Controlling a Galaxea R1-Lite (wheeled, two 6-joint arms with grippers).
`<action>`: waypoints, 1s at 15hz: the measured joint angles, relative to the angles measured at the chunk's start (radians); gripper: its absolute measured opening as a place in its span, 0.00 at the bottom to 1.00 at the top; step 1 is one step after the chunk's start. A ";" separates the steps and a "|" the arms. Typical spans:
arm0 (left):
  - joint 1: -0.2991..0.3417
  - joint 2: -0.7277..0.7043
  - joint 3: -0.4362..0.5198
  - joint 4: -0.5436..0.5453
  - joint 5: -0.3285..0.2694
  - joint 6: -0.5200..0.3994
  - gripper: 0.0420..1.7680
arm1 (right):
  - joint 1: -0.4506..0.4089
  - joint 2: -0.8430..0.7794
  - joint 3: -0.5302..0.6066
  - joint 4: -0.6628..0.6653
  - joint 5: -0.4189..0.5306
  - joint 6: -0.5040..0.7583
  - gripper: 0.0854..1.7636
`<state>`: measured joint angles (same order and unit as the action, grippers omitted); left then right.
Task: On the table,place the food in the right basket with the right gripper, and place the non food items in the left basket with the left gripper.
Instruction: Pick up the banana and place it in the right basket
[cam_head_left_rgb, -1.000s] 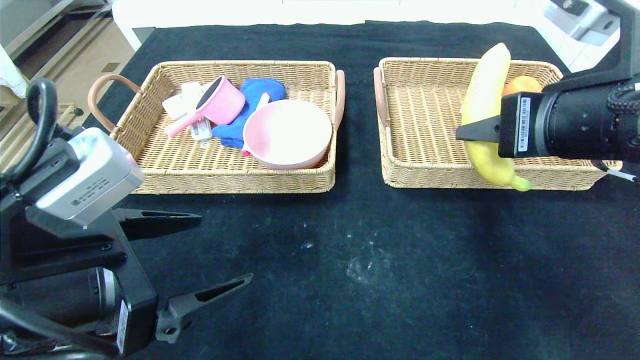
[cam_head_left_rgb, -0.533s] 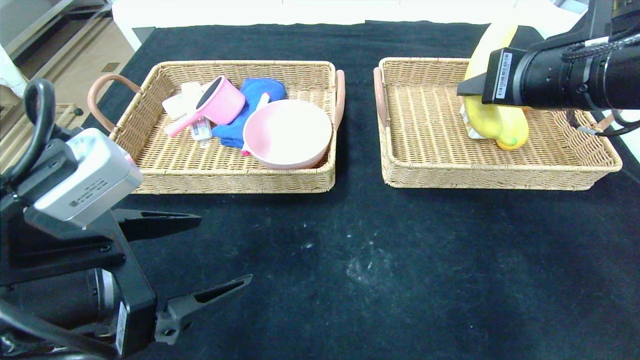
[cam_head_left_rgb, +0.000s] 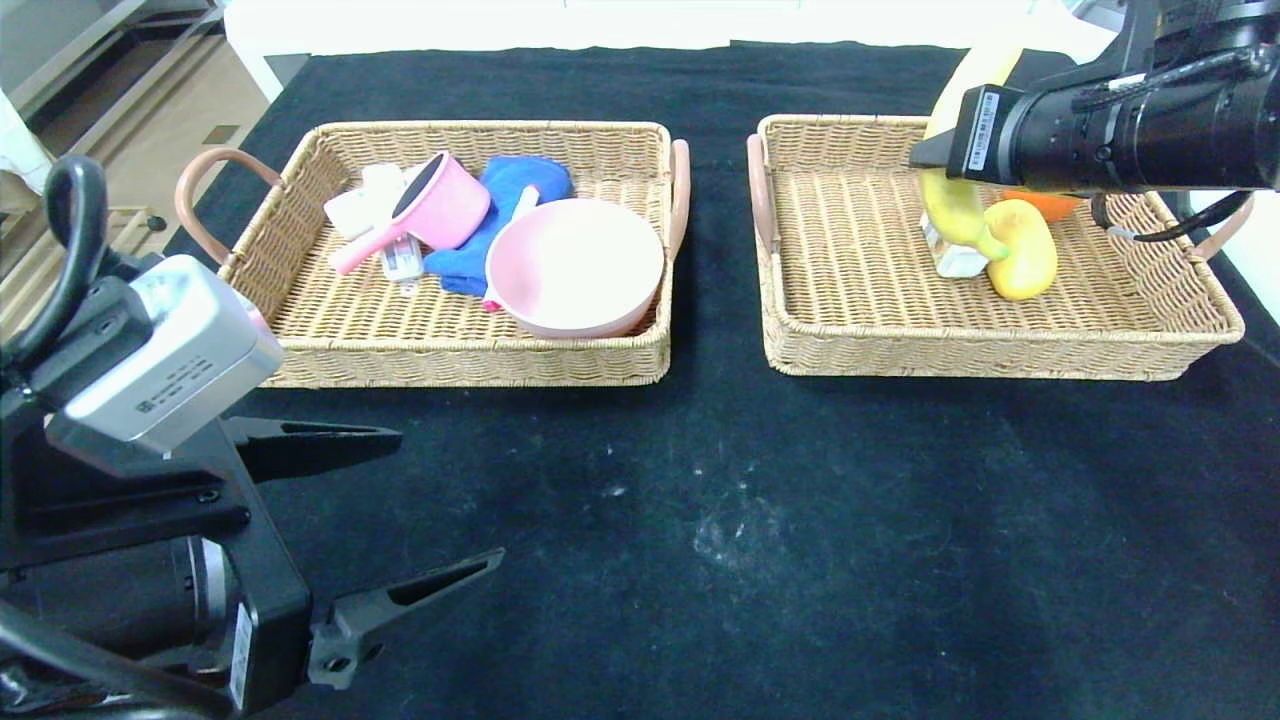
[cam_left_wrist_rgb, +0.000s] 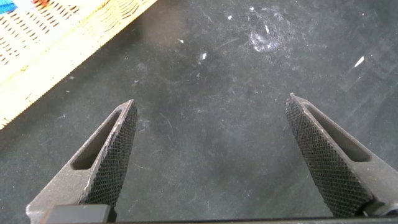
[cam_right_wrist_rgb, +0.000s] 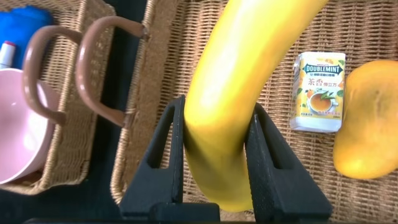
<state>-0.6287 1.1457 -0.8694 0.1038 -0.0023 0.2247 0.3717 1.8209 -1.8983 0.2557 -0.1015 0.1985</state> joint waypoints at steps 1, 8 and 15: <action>0.000 0.000 0.000 0.000 0.000 0.000 0.97 | -0.011 0.017 -0.013 -0.001 0.006 0.000 0.34; -0.004 -0.004 0.001 0.000 0.000 0.000 0.97 | -0.042 0.088 -0.051 -0.016 0.013 0.002 0.34; -0.020 -0.010 0.006 0.000 0.001 -0.001 0.97 | -0.040 0.089 -0.051 -0.017 0.013 0.003 0.68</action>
<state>-0.6485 1.1353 -0.8634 0.1038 -0.0017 0.2240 0.3315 1.9098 -1.9494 0.2389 -0.0883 0.2011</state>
